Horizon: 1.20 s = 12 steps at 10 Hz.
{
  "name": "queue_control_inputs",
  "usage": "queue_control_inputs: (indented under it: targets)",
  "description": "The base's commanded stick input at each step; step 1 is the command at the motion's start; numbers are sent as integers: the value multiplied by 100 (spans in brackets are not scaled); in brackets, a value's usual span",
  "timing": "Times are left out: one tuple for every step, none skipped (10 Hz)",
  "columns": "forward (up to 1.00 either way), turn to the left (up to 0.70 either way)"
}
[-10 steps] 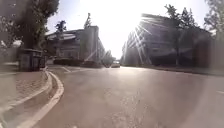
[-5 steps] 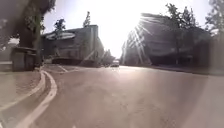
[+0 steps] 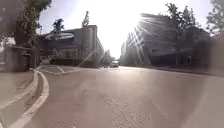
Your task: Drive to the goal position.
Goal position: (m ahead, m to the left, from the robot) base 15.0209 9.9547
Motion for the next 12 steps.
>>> queue_control_inputs:
  targets:
    - [70, 0]
    - [70, 0]
    - [70, 0]
    - [70, 0]
    - [70, 0]
    - [70, 0]
    - [70, 0]
    - [70, 0]
    - [70, 0]
    - [70, 0]
    - [70, 0]
    - [70, 0]
